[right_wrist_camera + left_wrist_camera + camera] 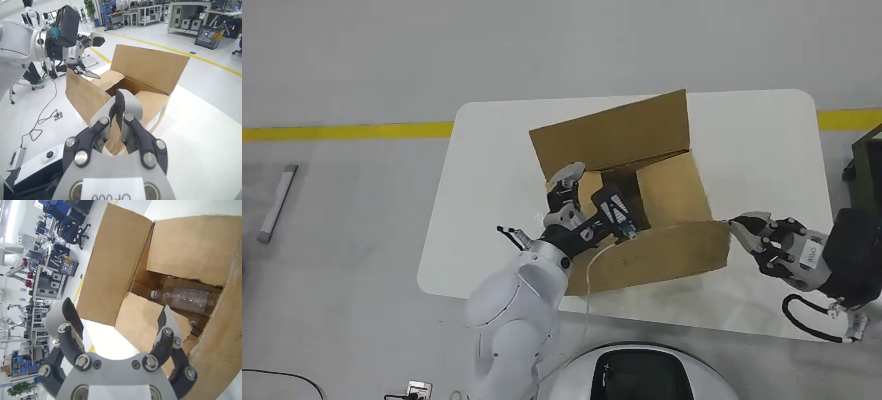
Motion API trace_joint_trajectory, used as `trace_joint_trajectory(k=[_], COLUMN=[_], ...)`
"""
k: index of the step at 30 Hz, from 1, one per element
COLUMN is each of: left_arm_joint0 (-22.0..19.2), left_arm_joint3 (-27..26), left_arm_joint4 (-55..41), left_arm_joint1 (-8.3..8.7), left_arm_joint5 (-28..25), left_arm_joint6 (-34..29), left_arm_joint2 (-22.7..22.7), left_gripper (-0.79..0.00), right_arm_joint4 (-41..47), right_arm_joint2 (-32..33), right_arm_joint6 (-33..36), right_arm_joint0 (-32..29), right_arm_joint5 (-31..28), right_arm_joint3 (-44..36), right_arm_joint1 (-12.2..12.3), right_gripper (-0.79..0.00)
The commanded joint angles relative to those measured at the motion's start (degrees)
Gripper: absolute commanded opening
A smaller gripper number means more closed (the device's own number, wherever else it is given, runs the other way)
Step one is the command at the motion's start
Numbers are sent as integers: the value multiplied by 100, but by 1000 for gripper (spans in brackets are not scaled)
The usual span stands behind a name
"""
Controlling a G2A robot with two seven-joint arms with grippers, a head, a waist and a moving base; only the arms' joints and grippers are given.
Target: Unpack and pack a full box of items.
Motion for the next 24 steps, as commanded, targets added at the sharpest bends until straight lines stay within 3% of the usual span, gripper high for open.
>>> trace_joint_trajectory(k=[1,5,6,7,10,11,13,14,17,20,24], left_arm_joint0=[-19,-27,-33,-40,-82,-92,-110,-108,-94,-73,-8], left_arm_joint3=[-29,-107,-131,-159,-196,-198,-202,-197,-210,-218,-248], left_arm_joint4=[-22,-145,-162,-175,-170,-169,-143,-144,-137,-103,-101], left_arm_joint1=[7,20,26,30,39,41,47,49,55,63,73], left_arm_joint5=[-74,-239,-298,-309,-241,-190,-110,-52,143,330,552], left_arm_joint6=[-28,-65,-76,-91,-114,-108,-93,-84,-78,-81,-64], left_arm_joint2=[20,57,54,40,4,-5,-14,-23,-60,-101,-154], left_gripper=[0,0,0,0,0,0,0,0,0,0,0], right_arm_joint4=[174,875,1179,1396,2384,2681,3290,3560,3868,4057,3922], right_arm_joint2=[42,173,213,250,185,189,180,132,88,-38,-222], right_arm_joint6=[-105,-494,-658,-670,-391,-191,100,332,913,1493,1875], right_arm_joint0=[-6,-30,-41,-73,-166,-160,-108,-110,-24,154,456], right_arm_joint5=[100,362,475,566,784,868,927,972,1161,1316,1332], right_arm_joint3=[31,121,184,249,474,596,796,919,1188,1401,1588], right_arm_joint1=[-3,-25,-37,-40,-33,-21,-1,12,54,99,141], right_gripper=[-785,-708,-714,-785,-785,-757,-582,-551,-542,-449,-437])
